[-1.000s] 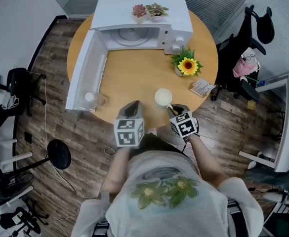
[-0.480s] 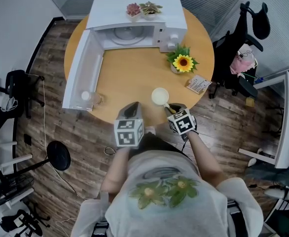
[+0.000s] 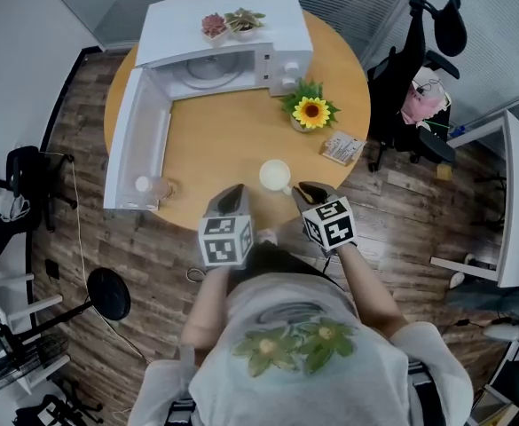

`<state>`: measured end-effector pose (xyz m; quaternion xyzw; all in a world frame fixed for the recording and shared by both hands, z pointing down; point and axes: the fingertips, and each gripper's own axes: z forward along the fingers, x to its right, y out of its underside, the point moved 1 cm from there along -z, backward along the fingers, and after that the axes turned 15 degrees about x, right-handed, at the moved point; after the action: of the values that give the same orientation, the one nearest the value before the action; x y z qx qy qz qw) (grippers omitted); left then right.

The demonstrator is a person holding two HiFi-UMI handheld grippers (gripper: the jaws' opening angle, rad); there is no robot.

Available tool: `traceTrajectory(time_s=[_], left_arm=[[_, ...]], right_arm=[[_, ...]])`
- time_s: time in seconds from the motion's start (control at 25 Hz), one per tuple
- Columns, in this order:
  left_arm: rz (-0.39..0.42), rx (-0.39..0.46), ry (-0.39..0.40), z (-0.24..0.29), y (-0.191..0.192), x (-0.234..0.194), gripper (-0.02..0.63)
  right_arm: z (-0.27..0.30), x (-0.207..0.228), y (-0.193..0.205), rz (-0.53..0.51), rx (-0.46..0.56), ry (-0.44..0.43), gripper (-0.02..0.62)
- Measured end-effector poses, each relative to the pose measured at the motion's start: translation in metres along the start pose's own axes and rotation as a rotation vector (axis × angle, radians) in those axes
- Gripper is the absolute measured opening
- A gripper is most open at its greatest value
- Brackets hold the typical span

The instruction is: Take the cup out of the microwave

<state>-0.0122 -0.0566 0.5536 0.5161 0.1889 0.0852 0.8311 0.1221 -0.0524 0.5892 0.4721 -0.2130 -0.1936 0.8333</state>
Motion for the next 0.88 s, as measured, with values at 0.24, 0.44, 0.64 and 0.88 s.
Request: traceTrajectory(time_s=[0.24,0.44,0.64,0.88], left_arm=[[0.03,0.024,0.036,0.004,-0.017,0.013,0.003],[0.082,0.054,0.067,0.003,-0.034,0.026,0.003],[0.136,0.097,0.091,0.001,-0.055,0.041,0.003],[0.13,0.123,0.115,0.002,-0.07,0.052,0.003]], right_arm=[[-0.013,-0.007,-0.045,0.01,0.145,-0.007,0.036],[-0.024,-0.012,-0.078,0.024,0.239,-0.014,0.017],[-0.035,-0.018,-0.099,0.018,0.286,-0.027,0.017],[-0.039,-0.02,-0.115,0.014,0.331,-0.033,0.017]])
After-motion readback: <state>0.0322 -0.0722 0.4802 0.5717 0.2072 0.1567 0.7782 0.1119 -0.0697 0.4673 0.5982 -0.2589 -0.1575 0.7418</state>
